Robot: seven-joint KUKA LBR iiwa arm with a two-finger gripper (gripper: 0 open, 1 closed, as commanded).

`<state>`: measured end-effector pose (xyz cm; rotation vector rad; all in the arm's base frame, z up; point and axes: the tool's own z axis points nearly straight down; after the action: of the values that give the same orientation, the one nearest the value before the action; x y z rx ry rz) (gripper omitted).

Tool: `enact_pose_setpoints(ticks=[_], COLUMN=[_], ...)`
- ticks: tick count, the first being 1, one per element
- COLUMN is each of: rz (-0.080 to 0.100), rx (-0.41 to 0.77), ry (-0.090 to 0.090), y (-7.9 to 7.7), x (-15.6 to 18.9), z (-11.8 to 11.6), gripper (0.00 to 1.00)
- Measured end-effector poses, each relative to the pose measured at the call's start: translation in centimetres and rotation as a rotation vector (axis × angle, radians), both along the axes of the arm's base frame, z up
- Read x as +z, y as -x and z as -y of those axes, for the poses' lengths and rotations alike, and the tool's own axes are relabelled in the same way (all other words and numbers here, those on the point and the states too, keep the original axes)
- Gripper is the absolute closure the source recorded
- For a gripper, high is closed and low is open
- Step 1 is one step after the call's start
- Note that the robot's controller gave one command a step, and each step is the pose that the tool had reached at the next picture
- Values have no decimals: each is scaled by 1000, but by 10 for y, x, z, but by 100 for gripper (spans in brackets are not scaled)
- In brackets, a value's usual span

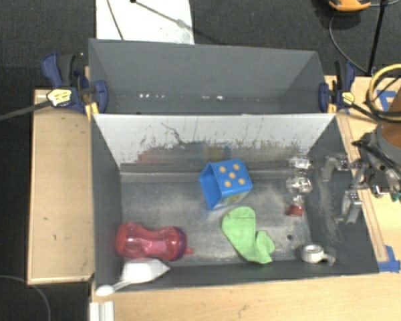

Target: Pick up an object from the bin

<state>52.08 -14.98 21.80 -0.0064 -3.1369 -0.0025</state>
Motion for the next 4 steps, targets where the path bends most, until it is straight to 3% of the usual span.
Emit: enact_pose_setpoints(ticks=[1, 2, 3, 4], rz=[8, 11, 4, 6], rx=[5, 0, 202, 250], ry=[2, 2, -1, 0], y=[-2, -2, 8, 34], x=[5, -71, -90, -92], z=[-1, -83, -110, -154], gripper=[0, 0, 0, 0])
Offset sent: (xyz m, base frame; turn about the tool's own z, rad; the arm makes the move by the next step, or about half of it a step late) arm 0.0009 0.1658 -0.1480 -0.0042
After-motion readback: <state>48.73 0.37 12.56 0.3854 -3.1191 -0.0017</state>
